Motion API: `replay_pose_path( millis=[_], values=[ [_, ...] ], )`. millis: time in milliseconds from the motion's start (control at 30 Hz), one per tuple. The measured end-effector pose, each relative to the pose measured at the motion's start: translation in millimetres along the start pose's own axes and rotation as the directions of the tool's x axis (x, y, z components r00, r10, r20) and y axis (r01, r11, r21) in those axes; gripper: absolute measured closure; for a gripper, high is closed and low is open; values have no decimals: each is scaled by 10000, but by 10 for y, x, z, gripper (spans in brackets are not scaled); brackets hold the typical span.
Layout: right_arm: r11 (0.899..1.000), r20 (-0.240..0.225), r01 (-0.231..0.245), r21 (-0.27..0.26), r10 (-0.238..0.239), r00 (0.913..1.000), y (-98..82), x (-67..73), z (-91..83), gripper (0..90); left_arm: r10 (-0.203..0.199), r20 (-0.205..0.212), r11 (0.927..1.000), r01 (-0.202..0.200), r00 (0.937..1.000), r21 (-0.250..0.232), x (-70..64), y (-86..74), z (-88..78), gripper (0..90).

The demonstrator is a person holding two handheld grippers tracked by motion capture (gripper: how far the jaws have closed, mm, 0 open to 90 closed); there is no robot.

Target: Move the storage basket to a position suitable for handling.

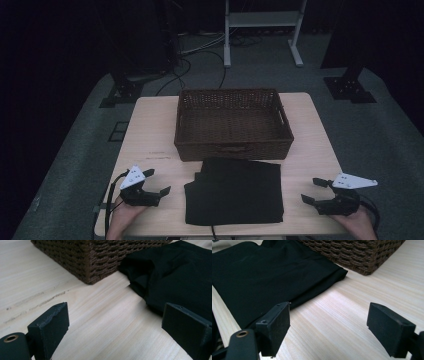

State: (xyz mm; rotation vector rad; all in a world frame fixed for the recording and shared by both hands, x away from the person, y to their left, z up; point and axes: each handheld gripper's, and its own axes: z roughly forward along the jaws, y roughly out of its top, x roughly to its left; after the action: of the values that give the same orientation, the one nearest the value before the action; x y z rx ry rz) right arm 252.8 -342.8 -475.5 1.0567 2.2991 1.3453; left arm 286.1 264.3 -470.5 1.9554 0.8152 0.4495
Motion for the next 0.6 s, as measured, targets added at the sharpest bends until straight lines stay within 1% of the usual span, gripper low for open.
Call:
replay_pose_path(
  millis=[67,133,233,267,300,333,367,400,433,467,500,533,600],
  values=[
    [10000,-48,48,-14,-48,10000,25,11,-13,178,83,70,10000,-83,9999,-21,-9,31,0,66],
    [9998,1,178,-52,-178,9998,60,25,-21,178,198,120,9998,-198,9997,-25,-19,70,3,66],
    [9996,-117,263,-97,-264,9996,127,44,-29,178,250,234,9997,-250,9994,-29,-32,113,3,66],
    [9994,-175,324,-81,-326,9993,151,50,-31,178,368,310,9993,-366,9988,-68,-53,154,6,66],
    [9994,-175,324,-81,-326,9993,151,50,-31,178,368,310,9993,-366,9988,-68,-53,154,6,66],
    [9988,-228,492,32,-491,9985,208,67,-28,177,557,417,9984,-558,9976,14,-82,199,13,66],
    [9981,-279,605,90,-603,9978,239,76,-27,175,557,417,9984,-558,9976,14,-82,199,13,66],
    [9974,-311,713,121,-709,9970,271,83,-25,175,789,465,9967,-796,9958,130,-111,249,21,66],
    [9974,-311,713,121,-709,9970,271,83,-25,175,789,465,9967,-796,9958,130,-111,249,21,66],
    [9954,-353,938,206,-930,9950,331,98,-23,174,1056,551,9939,-1071,9929,258,-138,301,26,66],
    [9954,-353,938,206,-930,9950,331,98,-23,174,1056,551,9939,-1071,9929,258,-138,301,26,66],
    [9940,-433,1050,308,-1036,9937,384,110,-22,174,1203,664,9920,-1226,9905,316,-159,350,31,66],
    [9925,-529,1157,386,-1136,9921,427,123,-16,174,1347,752,9898,-1377,9880,360,-177,399,39,66]
  ],
)
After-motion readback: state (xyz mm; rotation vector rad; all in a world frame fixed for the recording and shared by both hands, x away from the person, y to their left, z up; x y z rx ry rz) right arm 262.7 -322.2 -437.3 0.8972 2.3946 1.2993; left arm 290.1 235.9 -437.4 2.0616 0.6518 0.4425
